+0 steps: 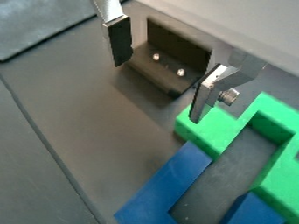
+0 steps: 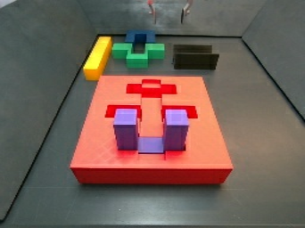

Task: Pick up the blue object. Move up. Place the blue object on the fixture. Regrasp the blue object. Move to above the board. Insert the blue object.
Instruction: Pick up the blue object.

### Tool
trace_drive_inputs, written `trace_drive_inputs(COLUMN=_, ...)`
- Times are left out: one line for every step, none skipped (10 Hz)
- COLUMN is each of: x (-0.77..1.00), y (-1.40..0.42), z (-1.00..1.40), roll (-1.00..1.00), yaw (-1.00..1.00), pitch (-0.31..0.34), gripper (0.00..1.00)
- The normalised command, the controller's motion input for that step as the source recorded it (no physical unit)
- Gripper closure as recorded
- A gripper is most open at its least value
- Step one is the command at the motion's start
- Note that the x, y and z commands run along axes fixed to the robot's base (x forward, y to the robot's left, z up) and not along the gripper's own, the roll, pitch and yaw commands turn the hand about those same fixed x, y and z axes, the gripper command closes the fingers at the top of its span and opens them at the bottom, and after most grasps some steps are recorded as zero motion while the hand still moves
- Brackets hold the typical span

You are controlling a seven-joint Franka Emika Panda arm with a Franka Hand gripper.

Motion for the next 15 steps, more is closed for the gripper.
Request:
trace_drive_inputs(x=-0.17, y=0.29, z=0.0, roll=-0.5, yaw=-0.17, pitch=-0.157, gripper=0.0)
trace_drive_inputs(x=-0.15, y=0.29, z=0.0, roll=-0.5, yaw=-0.19, pitch=-0.143, gripper=0.0)
trace_drive_inputs(x=-0.05, y=0.29, z=-0.15, roll=-0.48, yaw=-0.19, pitch=-0.147, gripper=0.0)
trace_drive_inputs(x=0.0, y=0.0, z=-0.45, roll=-0.14, yaw=-0.1, pitch=-0.106, gripper=0.0)
trace_drive_inputs(x=0.0, y=-0.14, z=-0.53, roll=0.08, yaw=-0.06, pitch=-0.023, gripper=0.0)
trace_drive_inputs(x=-0.02, y=-0.29, z=-0.56, roll=0.2, yaw=-0.07, pitch=0.0, gripper=0.0)
trace_drive_inputs(x=-0.08, y=-0.22, z=-0.55, roll=0.15, yaw=-0.07, pitch=-0.01, gripper=0.0)
trace_drive_inputs(x=-0.17, y=-0.11, z=-0.37, roll=0.04, yaw=-0.11, pitch=-0.017, gripper=0.0)
trace_drive_inputs(x=-0.16, y=0.0, z=-0.05, roll=0.0, yaw=-0.13, pitch=-0.006, gripper=0.0)
trace_drive_inputs(x=-0.11, y=0.05, z=0.04, roll=-0.04, yaw=-0.07, pitch=0.0, gripper=0.0)
trace_drive_inputs(x=-0.06, y=0.0, z=0.0, roll=0.0, yaw=-0.05, pitch=0.0, gripper=0.0)
trace_drive_inputs(x=-0.08, y=0.0, z=-0.27, roll=0.03, yaw=-0.02, pitch=-0.023, gripper=0.0)
trace_drive_inputs(x=-0.15, y=0.0, z=-0.41, roll=0.07, yaw=-0.01, pitch=-0.036, gripper=0.0)
trace_drive_inputs(x=-0.2, y=0.0, z=-0.43, roll=0.06, yaw=-0.01, pitch=-0.036, gripper=0.0)
trace_drive_inputs(x=-0.19, y=0.0, z=-0.32, roll=0.02, yaw=-0.03, pitch=-0.013, gripper=0.0)
